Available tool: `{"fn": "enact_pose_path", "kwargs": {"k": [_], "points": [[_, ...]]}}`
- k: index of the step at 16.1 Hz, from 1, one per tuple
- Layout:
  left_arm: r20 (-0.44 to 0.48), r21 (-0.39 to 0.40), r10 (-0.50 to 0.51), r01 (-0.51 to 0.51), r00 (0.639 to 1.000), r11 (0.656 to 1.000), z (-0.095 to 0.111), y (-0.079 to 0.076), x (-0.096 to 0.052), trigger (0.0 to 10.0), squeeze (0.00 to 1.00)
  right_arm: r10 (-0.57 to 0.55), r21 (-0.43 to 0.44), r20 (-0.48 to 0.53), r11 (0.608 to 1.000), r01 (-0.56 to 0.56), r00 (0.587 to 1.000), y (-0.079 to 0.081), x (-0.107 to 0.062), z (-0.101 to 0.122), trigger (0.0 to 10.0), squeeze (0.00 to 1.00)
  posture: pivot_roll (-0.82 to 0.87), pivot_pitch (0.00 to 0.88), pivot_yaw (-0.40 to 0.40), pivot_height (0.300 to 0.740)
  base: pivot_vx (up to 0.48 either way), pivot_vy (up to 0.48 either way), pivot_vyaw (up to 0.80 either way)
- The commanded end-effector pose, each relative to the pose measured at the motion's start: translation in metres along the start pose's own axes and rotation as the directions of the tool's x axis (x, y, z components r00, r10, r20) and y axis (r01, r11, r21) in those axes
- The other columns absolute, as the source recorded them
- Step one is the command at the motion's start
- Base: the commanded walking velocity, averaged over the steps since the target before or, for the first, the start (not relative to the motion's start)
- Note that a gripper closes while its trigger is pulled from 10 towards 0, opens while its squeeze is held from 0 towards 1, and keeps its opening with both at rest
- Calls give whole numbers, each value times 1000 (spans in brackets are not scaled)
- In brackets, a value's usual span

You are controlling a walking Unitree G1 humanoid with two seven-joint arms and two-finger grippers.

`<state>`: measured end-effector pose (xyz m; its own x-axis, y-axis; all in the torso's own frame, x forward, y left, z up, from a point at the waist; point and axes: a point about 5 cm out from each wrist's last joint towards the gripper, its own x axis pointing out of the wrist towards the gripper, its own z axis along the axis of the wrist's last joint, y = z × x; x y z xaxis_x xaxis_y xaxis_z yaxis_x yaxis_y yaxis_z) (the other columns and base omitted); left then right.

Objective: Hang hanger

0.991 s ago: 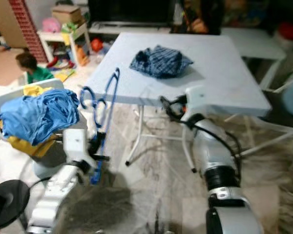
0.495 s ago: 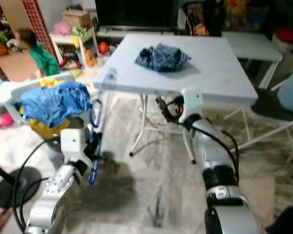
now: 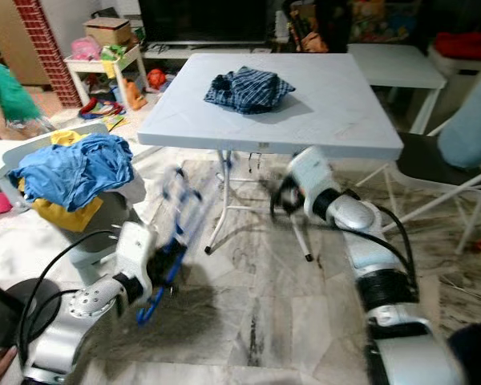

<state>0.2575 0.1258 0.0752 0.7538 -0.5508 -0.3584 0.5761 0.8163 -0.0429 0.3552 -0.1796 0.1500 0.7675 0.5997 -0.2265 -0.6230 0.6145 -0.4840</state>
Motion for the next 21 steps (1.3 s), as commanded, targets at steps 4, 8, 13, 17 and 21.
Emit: {"fn": "enact_pose_path", "kwargs": {"k": [4,8,13,17,21], "points": [[-103,70,-220,228,970,971,-9,-4,-5,10000,0,364,-221,-221,885,-410,905,15,-24,-25,10000,0,-52,0,47,740,0,0,0],[-184,128,-386,411,904,902,-17,-18,-4,10000,0,566,-235,-338,723,-649,752,27,-38,-34,10000,0,-65,0,59,740,0,0,0],[-219,170,-458,496,861,851,-18,-25,0,10000,0,621,-266,-374,640,-721,689,27,-32,-27,10000,0,-73,0,59,740,0,0,0],[-261,196,-479,532,838,824,-24,-28,1,10000,0,653,-271,-482,522,-808,584,24,-30,-26,0,0,-84,0,66,740,0,0,0],[-274,217,-485,545,830,810,-26,-29,3,10000,0,650,-235,-610,397,-887,453,21,-32,-28,0,0,-86,0,66,740,0,0,0]]}}
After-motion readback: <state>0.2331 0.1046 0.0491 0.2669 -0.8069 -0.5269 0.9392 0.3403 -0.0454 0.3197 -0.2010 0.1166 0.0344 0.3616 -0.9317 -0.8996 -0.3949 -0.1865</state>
